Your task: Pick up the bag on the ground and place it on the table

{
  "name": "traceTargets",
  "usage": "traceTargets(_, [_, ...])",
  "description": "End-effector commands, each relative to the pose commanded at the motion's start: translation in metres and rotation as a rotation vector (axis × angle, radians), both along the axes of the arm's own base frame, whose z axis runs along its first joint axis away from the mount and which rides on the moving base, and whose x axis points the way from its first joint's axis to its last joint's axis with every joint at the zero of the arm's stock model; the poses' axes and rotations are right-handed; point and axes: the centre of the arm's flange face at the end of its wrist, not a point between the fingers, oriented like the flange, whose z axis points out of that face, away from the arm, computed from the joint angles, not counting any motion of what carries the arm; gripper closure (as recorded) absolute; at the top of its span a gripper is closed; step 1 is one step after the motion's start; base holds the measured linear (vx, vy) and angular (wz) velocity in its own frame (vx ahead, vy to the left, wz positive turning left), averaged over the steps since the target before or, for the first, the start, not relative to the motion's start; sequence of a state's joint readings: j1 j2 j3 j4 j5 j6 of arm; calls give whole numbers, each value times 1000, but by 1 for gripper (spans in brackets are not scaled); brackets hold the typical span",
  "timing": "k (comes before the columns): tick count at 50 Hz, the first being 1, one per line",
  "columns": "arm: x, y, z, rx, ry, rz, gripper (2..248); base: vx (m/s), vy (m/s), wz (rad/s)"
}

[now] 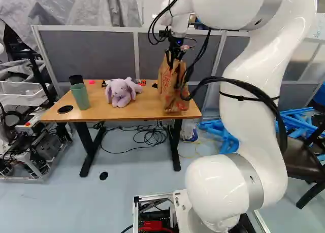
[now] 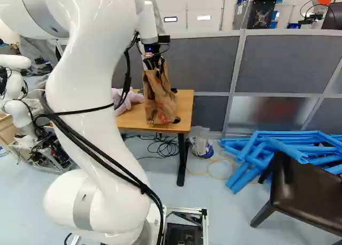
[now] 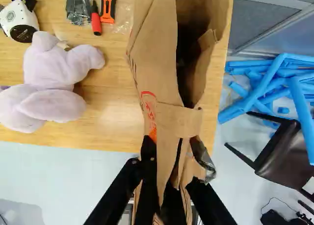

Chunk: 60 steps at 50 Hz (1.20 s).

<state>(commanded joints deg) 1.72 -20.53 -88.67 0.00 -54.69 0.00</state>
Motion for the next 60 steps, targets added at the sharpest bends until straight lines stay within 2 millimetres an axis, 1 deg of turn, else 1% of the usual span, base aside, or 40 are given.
traceTargets(14, [15,0,-20,-1,27,0,229,0,0,0])
traceTargets(28, [20,0,-24,-1,30,-1,229,0,0,0])
traceTargets(29, [20,0,-24,-1,30,-1,208,0,0,0])
traceTargets(33, [20,0,-24,-1,30,-1,208,0,0,0])
traceTargets(34, [20,0,-24,-1,30,-1,174,0,0,0])
traceTargets(39, [20,0,-24,-1,30,-1,174,0,0,0])
traceTargets(40, [20,0,-24,-1,30,-1,140,0,0,0])
traceTargets(44, [20,0,-24,-1,30,-1,140,0,0,0])
traceTargets(45, [20,0,-24,-1,30,-1,105,0,0,0])
traceTargets(49, [19,0,-23,-1,29,-1,105,0,0,0])
traceTargets(50, [19,0,-22,-1,27,-1,69,0,0,0])
traceTargets(55, [17,0,-17,-1,19,-1,69,0,0,0])
traceTargets(56, [17,0,-15,-1,17,-1,32,0,0,0])
traceTargets(60, [15,0,-10,0,8,-1,32,0,0,0])
